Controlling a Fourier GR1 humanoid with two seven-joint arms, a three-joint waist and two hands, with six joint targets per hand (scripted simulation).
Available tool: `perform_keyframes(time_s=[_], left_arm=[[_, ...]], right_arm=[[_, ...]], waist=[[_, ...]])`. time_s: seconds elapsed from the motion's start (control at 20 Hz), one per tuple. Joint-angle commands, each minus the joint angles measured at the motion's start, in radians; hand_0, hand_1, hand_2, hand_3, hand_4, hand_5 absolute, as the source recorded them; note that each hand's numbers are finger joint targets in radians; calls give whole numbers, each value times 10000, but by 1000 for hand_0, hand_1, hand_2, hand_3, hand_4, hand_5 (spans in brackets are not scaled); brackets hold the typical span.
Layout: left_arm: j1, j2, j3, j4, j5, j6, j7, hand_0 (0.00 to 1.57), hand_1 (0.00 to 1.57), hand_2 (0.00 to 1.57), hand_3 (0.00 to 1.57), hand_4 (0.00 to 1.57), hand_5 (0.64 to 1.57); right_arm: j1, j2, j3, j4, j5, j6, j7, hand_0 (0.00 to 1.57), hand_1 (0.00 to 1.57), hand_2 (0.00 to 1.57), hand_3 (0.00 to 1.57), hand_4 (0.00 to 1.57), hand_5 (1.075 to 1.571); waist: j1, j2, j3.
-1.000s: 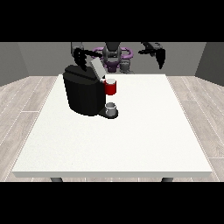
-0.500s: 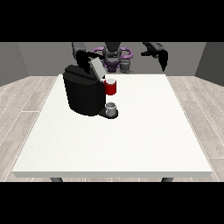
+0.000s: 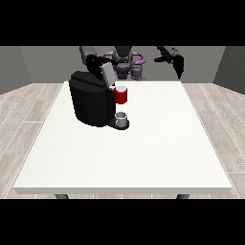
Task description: Insert the coffee pod into the coffee machine and close the lid
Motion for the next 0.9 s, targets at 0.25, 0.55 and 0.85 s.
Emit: perform_keyframes(time_s=[0.25, 0.55, 0.85], left_arm=[[-678, 184, 154, 436, 192, 147, 255, 0, 0, 0, 0, 121, 1571], [-238, 142, -6, 375, 209, -47, -88, 0, 0, 0, 0, 0, 1571], [-142, -412, -767, -562, -189, 299, -376, 0, 0, 0, 0, 185, 1571]], right_arm=[[-1185, 105, 480, 95, 413, 23, 797, 0, 0, 0, 0, 0, 1571], [-799, 397, 1018, 53, 1096, -391, 230, 0, 0, 0, 0, 124, 1571], [-1614, 225, 412, 721, 902, -282, 21, 0, 0, 0, 0, 125, 1571]], waist=[[75, 134, 1], [186, -5, 2], [644, 148, 5]])
